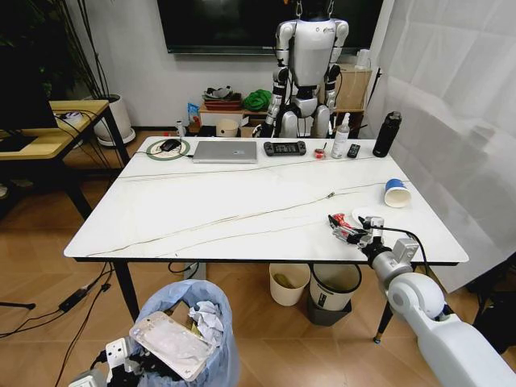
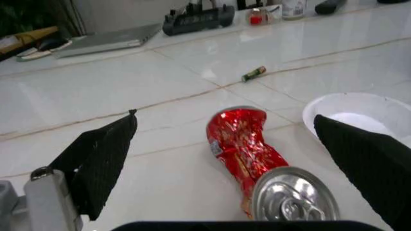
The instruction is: Pick up the trash bin and place the trash from the table into it.
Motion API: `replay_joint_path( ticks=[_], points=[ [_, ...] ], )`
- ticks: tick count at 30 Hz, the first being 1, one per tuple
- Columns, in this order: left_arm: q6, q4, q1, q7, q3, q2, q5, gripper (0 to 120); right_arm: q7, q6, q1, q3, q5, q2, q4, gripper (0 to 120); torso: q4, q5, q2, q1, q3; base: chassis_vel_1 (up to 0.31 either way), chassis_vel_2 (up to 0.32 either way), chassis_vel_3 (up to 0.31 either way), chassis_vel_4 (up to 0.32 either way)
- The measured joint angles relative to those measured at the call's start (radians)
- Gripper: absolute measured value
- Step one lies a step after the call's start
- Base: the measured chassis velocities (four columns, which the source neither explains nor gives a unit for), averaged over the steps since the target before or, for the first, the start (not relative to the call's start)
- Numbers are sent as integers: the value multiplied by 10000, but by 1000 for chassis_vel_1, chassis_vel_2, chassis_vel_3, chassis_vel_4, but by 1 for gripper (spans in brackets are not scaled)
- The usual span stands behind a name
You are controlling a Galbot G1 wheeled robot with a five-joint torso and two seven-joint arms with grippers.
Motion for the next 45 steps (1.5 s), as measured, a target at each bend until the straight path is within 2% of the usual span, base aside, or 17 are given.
replay_joint_path(
  ticks=[9, 12, 18, 20, 21, 25, 34, 39, 41, 45],
  points=[
    [-17, -25, -158, 51, -94, -2, -181, 0, -200, -629, 49, 36, 330, -275, -752, 100, -2, 0, 0, 0, -1, 0, 0, 0, 0],
    [-24, -16, -168, 54, -102, -8, -194, 0, -265, -687, 36, 33, 429, -295, -789, 96, -2, -1, 0, 0, -1, 0, 0, 0, 0],
    [-34, -15, -157, 54, -104, -52, -198, 0, -433, -711, 19, 11, 422, -306, -1065, 70, -2, -1, 0, 0, -1, 0, 0, 0, 0],
    [-36, -18, -152, 54, -106, -53, -198, 0, -453, -710, 8, 17, 414, -306, -1089, 67, -1, -1, 0, 0, -1, 0, 0, 0, 0],
    [-40, -21, -144, 54, -117, -57, -198, 0, -478, -702, -11, 34, 405, -307, -1109, 59, -1, 0, 0, 0, -1, 0, 0, 0, 0],
    [-53, -22, -133, 54, -124, -73, -197, 0, -519, -674, -61, 73, 387, -309, -1113, 47, -1, -1, 0, 0, -1, 0, 0, 0, 0],
    [-74, -22, -137, 76, -93, -91, -187, 0, -846, -357, -233, 159, 245, -361, -906, 46, -1, 1, 0, 0, 0, 0, 0, 0, 0],
    [-77, -45, -148, 94, -64, -110, -188, 0, -1764, 384, -616, 90, 570, -583, 292, 46, -2, -4, 1, 0, -1, 0, 0, 0, 0],
    [-77, -72, -148, 100, -59, -138, -188, 0, -2086, 591, -756, -211, 802, -711, 907, 46, -2, -3, 1, 0, -1, 0, 0, 0, 0],
    [-78, -100, -97, 146, -32, -269, -128, 0, -2811, 1328, -613, -2058, 783, -1057, 2059, 46, -1, -4, 1, -1, -1, 0, 0, 0, 0]
  ],
)
